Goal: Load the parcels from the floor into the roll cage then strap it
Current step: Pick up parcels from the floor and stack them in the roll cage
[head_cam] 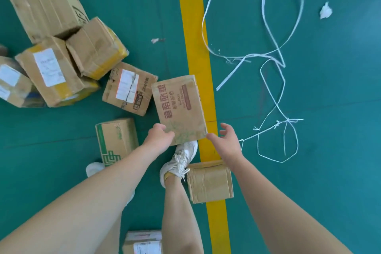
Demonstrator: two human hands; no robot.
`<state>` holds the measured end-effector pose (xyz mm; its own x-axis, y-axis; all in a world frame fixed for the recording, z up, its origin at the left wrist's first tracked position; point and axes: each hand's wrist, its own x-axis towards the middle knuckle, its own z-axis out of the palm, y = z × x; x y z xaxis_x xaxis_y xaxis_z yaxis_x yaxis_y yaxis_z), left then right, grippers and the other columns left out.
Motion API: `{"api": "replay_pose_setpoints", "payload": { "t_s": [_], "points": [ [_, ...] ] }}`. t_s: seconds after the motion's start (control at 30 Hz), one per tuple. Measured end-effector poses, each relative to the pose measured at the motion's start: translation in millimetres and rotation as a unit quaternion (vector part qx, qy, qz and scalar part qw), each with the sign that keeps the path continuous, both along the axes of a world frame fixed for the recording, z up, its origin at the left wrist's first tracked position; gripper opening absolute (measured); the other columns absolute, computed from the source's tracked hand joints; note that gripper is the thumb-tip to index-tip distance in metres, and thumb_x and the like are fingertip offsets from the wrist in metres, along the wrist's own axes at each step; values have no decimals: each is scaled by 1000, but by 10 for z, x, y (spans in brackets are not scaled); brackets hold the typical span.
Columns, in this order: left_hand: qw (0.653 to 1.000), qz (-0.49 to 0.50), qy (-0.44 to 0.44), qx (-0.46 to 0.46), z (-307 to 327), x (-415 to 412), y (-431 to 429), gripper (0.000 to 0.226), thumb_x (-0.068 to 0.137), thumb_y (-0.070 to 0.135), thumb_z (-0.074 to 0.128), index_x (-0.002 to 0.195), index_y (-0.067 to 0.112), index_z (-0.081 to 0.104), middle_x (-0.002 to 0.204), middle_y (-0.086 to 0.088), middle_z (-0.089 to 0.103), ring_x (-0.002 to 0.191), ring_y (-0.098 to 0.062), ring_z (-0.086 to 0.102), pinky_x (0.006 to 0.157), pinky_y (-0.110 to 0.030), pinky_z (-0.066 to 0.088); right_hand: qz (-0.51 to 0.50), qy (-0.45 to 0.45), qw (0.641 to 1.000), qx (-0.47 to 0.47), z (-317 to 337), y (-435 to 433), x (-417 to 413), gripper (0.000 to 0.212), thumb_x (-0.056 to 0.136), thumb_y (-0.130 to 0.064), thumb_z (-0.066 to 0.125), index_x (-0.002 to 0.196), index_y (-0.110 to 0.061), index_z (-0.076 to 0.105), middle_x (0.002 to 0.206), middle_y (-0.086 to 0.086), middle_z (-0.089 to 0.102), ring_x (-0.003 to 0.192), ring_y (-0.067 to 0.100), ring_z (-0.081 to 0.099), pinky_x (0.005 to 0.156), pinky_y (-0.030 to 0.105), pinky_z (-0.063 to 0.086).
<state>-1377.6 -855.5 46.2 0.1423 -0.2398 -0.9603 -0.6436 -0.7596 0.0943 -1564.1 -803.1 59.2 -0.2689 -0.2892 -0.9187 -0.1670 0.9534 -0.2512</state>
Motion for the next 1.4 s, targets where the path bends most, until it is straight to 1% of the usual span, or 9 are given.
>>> {"api": "replay_pose_setpoints", "payload": {
  "t_s": [0.07, 0.37, 0.67, 0.77, 0.9, 1.03, 1.17, 1.27, 1.4],
  "points": [
    [1000, 11, -12, 7, -331, 28, 29, 58, 82, 32, 55, 137, 17, 47, 136, -20, 50, 111, -36, 58, 90, -44, 53, 8, 0, 1000, 7, -328, -16, -15, 76, 90, -36, 68, 153, -20, 30, 152, 6, 41, 134, 26, 46, 106, 43, 42],
    [993, 104, -54, 32, -1285, 196, 219, 79, 92, 24, 60, 153, 15, 11, 147, -9, 37, 116, -28, 48, 93, -41, 44, 49, -44, 997, 43, -1429, -55, 154, 82, 88, -24, 68, 156, -19, 22, 147, 3, 44, 122, 23, 52, 91, 35, 45],
    [986, 167, -5, 28, -1370, 277, 363, 76, 85, 30, 68, 148, 17, 27, 138, 0, 48, 120, -22, 49, 91, -35, 36, 7, -55, 997, 56, -1435, 19, 401, 78, 73, -35, 79, 139, -20, 42, 124, -2, 62, 108, 19, 62, 93, 38, 54],
    [984, 178, 6, 11, -1123, 357, 291, 73, 78, 39, 71, 142, 20, 40, 135, 0, 50, 115, -20, 52, 86, -34, 38, -11, -26, 998, 56, -1212, -10, 444, 101, 54, -58, 78, 141, -21, 43, 128, -1, 59, 115, 21, 60, 99, 45, 52],
    [980, 197, 17, -13, -641, 469, 106, 67, 64, 54, 70, 123, 27, 58, 130, 1, 54, 106, -16, 58, 75, -29, 42, -70, -8, 996, 53, -782, -121, 527, 73, 45, -72, 72, 105, -31, 65, 119, 1, 62, 106, 21, 63, 95, 45, 54],
    [972, 233, 27, -8, -53, 548, -99, 67, 69, 66, 70, 125, 32, 54, 132, 1, 50, 109, -20, 54, 66, -28, 40, -166, -27, 984, 61, -155, -245, 724, 104, 42, -80, 71, 127, -24, 51, 124, 4, 57, 105, 28, 64, 91, 49, 55],
    [969, 238, 60, 7, 700, 680, -233, 86, 66, 72, 69, 139, 37, 40, 132, 0, 55, 118, -28, 53, 98, -54, 42, -229, -62, 970, 54, 658, -286, 991, 97, 63, -70, 75, 138, -22, 35, 118, 6, 62, 102, 28, 65, 79, 49, 57],
    [970, 233, 70, 12, 1384, 822, -358, 85, 63, 72, 71, 134, 36, 44, 125, -3, 62, 110, -30, 59, 93, -59, 46, -222, -74, 971, 43, 1280, -322, 1144, 85, 81, -59, 71, 145, -21, 29, 112, 4, 58, 90, 22, 58, 58, 38, 44],
    [968, 233, 87, 19, 2369, 1072, -497, 83, 68, 71, 69, 138, 39, 39, 123, -5, 62, 107, -34, 58, 88, -60, 46, -211, -91, 973, 8, 2238, -432, 1382, 82, 86, -55, 68, 147, -20, 27, 100, -1, 53, 78, 14, 50, 53, 38, 40]
  ]
}}
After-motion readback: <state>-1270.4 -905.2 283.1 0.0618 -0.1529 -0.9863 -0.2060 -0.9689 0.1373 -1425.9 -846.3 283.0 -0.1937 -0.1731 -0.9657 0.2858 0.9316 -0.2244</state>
